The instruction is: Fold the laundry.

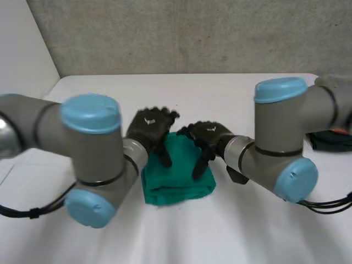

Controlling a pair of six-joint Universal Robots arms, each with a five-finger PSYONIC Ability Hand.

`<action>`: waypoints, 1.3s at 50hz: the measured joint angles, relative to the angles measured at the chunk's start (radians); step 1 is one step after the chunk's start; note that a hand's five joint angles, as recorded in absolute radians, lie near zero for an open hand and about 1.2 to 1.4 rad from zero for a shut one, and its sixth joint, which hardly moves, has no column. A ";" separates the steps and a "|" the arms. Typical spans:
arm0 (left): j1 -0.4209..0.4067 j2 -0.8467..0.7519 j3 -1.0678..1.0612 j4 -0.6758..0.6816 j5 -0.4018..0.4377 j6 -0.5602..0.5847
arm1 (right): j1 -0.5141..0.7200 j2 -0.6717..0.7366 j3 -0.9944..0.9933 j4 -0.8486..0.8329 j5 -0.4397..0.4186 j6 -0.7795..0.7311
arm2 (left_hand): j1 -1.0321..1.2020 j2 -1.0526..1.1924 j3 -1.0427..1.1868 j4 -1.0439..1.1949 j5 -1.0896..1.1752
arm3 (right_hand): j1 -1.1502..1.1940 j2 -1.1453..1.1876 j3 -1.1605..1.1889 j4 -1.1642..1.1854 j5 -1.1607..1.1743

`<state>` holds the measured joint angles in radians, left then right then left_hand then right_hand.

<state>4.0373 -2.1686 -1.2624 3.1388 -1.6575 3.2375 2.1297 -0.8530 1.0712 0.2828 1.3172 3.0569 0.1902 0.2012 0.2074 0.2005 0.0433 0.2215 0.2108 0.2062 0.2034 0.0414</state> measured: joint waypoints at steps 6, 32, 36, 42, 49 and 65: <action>0.019 -0.131 0.070 -0.120 -0.061 0.001 | -0.001 0.115 -0.110 0.087 0.031 0.003 | 0.000 0.000 0.000 0.000 0.000 | 0.000 0.000 0.000 0.000 0.000; 0.168 0.221 0.016 -0.095 0.247 0.011 | 0.178 -0.145 0.281 -0.274 0.276 -0.385 | 0.000 0.000 0.000 0.000 0.000 | 0.000 0.000 0.000 0.000 0.000; 0.191 0.235 0.021 -0.093 0.368 0.012 | 0.212 -0.147 0.372 -0.350 0.274 -0.378 | 0.000 0.000 0.000 0.000 0.000 | 0.000 0.000 0.000 0.000 0.000; 0.221 0.237 0.020 -0.107 0.640 0.012 | 0.245 -0.128 0.480 -0.514 0.273 -0.376 | 0.000 0.000 0.000 0.000 0.000 | 0.000 0.000 0.000 0.000 0.000; 0.234 0.237 0.014 -0.133 0.803 0.013 | 0.244 -0.064 0.485 -0.640 0.270 -0.387 | 0.000 0.000 0.000 0.000 0.000 | 0.000 0.000 0.000 0.000 0.000; 0.221 0.256 0.024 -0.132 0.792 0.010 | 0.239 0.014 0.393 -0.742 0.265 -0.411 | 0.000 0.000 0.000 0.000 0.000 | 0.573 0.588 0.587 0.570 0.518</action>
<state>4.2580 -1.9128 -1.2386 3.0064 -0.8658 3.2473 2.3685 -0.8394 1.4639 -0.4592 1.5821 2.6462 0.1903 0.2012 0.2074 0.2005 0.0430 0.7947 0.7989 0.7928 0.7731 0.5597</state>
